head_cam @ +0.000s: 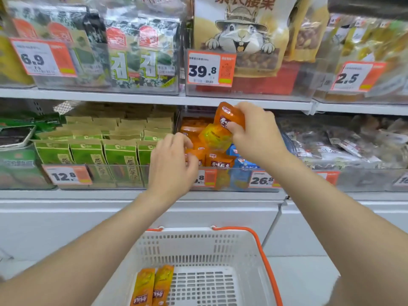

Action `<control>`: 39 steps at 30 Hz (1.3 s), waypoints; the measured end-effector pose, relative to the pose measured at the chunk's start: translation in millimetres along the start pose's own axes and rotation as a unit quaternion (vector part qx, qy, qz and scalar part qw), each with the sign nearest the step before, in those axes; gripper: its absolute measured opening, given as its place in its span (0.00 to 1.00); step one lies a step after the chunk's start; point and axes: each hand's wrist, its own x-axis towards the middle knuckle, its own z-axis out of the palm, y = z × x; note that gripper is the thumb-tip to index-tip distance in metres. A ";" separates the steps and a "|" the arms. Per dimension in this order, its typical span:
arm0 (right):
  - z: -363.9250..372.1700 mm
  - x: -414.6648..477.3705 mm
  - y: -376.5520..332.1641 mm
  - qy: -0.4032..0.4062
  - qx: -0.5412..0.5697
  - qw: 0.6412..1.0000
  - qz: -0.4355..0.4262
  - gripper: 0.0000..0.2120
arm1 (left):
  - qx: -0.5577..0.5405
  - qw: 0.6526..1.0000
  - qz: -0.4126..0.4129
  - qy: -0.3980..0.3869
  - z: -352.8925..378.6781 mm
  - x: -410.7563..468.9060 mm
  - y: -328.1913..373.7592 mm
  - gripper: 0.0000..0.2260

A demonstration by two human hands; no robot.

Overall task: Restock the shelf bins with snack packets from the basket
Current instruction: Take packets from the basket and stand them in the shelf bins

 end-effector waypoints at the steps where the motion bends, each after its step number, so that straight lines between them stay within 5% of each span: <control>1: -0.3 7.2 4.9 0.023 -0.022 0.999 -0.019 0.09 | 0.054 0.998 0.029 -0.011 -1.4 12.9 0.0 0.05; 6: 22.9 22.9 31.6 0.064 -0.087 0.992 -0.059 0.10 | 0.232 0.962 0.078 -0.122 -2.8 60.7 -3.1 0.14; 10: 49.2 31.1 39.9 0.068 -0.030 0.992 -0.102 0.10 | 0.296 0.937 0.045 -0.182 2.8 74.5 -11.7 0.18; 14: 67.4 43.7 31.5 0.054 0.057 0.988 -0.132 0.11 | 0.374 0.909 0.088 -0.164 6.4 70.8 -18.7 0.26; 29: 90.2 44.5 17.1 0.079 0.113 0.979 -0.148 0.11 | 0.381 0.909 0.132 -0.102 10.0 60.8 -28.5 0.17; 39: 108.4 65.3 20.5 -0.096 0.018 0.994 -0.039 0.17 | 0.375 0.916 0.110 -0.086 8.2 60.0 -28.6 0.16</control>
